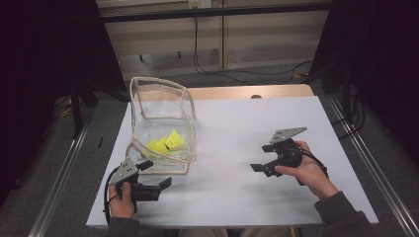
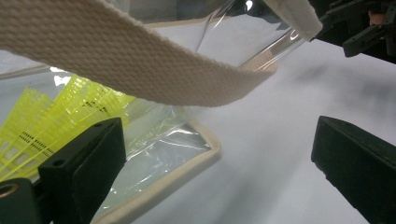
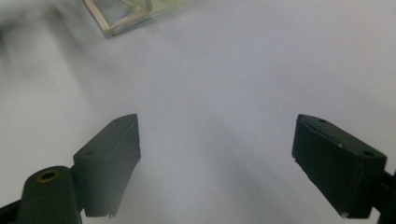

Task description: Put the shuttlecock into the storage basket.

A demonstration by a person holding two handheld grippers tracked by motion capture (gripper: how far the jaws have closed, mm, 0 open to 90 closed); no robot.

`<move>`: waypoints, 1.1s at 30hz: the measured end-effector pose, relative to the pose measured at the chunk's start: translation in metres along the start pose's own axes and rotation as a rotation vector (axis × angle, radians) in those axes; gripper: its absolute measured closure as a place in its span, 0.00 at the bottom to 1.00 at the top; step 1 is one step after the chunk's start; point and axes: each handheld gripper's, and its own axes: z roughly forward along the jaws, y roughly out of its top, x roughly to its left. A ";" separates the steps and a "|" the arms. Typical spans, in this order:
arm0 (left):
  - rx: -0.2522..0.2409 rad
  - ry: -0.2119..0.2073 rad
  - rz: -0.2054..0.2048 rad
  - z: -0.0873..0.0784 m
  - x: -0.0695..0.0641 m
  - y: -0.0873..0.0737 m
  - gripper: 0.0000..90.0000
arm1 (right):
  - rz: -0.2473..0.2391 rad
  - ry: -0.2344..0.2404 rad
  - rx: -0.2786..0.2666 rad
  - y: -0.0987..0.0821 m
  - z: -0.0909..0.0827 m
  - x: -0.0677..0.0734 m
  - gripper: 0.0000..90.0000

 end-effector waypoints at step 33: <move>0.003 -0.003 0.000 0.002 0.000 -0.001 0.03 | 0.048 -0.027 -0.044 -0.029 -0.015 -0.013 0.16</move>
